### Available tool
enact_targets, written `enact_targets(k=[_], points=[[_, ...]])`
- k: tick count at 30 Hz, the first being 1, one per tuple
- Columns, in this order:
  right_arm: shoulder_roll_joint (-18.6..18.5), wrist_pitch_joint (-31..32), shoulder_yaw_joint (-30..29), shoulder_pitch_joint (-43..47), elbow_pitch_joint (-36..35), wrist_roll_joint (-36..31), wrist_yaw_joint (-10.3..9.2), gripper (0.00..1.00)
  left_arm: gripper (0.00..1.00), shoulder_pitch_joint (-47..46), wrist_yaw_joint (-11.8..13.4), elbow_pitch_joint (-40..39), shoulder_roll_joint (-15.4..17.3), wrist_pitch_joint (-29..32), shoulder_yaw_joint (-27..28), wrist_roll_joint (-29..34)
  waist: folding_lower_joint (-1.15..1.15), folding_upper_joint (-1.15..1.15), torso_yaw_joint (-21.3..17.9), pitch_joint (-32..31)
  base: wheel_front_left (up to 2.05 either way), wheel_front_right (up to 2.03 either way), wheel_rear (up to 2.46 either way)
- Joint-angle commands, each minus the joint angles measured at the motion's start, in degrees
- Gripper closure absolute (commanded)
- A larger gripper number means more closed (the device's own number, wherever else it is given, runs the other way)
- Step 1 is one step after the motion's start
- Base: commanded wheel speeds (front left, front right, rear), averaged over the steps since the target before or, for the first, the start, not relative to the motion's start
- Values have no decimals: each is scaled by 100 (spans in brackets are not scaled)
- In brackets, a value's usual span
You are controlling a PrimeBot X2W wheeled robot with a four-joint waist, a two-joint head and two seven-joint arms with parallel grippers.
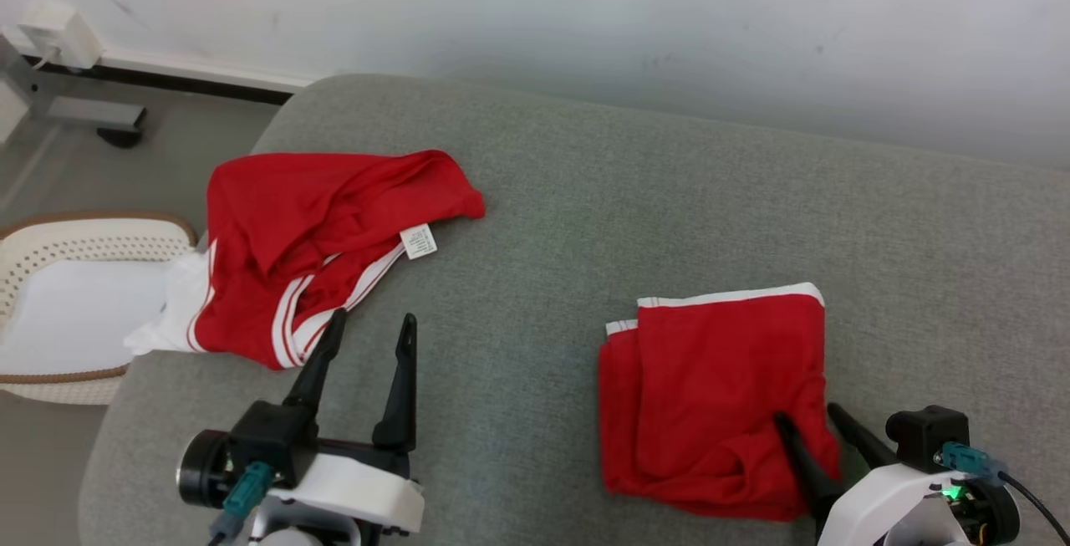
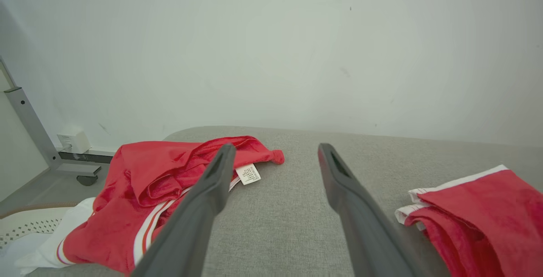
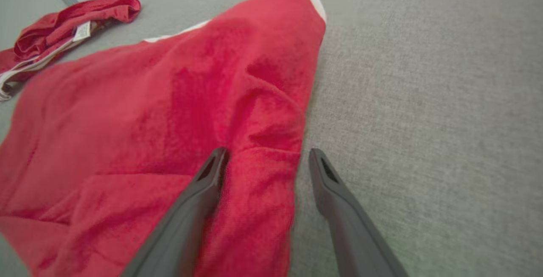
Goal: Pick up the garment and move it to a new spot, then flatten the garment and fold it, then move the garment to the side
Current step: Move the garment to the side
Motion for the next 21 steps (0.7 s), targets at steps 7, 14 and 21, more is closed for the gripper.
enact_targets(k=[7, 14, 21], points=[[-73, 645, 389, -269, 851, 374, -12, 100, 0, -106, -39, 106, -69, -52, 31, 108, 0, 0, 41, 21, 0, 0, 0], [-285, 198, 542, -486, 414, 258, -14, 100, 0, 8, 9, 84, -15, -44, 127, 103, 0, 0, -343, -4, 0, 0, 0], [-470, 47, 827, -347, 25, 190, -14, 100, 0, 132, 86, -29, 33, -46, 232, 62, 0, 0, -1323, -46, 0, 0, 0]])
